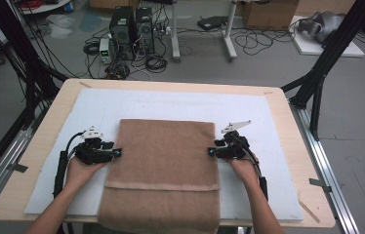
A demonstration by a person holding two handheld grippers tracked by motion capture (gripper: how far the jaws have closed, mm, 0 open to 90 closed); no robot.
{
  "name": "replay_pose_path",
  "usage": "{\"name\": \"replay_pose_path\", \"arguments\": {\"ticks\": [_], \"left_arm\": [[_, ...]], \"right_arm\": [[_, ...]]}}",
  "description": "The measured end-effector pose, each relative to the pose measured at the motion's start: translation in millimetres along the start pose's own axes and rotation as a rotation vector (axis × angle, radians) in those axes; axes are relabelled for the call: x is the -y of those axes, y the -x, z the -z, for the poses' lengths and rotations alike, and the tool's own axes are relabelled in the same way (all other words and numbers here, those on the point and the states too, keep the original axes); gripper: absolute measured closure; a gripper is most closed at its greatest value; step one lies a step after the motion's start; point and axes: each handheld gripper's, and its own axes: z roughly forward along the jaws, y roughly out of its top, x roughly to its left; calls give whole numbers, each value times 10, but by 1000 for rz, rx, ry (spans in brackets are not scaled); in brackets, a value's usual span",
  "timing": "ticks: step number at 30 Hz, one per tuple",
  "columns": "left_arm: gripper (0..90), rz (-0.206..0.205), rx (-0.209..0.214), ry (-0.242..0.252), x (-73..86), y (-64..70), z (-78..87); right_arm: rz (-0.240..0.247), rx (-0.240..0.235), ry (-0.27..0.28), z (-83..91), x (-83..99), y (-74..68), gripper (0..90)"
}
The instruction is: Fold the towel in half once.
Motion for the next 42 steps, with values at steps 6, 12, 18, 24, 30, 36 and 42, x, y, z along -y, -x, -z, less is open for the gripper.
{"name": "replay_pose_path", "arguments": {"ticks": [6, 12, 18, 24, 30, 36, 42], "left_arm": [[702, -12, 21, 12, -6, 20, -25], [824, -55, -3, -31, -133, 45, -60], [831, -23, -47, 12, -323, -45, -170], [832, -5, -92, 68, -645, -143, -246], [830, -24, -111, 37, -805, -222, -344], [659, 16, -51, 51, -678, -299, -217], [605, -19, -6, 78, -479, -221, 68]], "right_arm": [[14, -60, 6, -31, -11, -36, 769], [-19, -97, 13, -28, -26, 51, 825], [-39, -11, 25, -15, -188, 187, 827], [-44, 46, 42, -10, -390, 337, 827], [-48, 63, 39, -27, -540, 458, 818], [-76, 87, 26, 1, -474, 455, 585], [-9, 49, 100, 341, -407, 201, 522]]}}
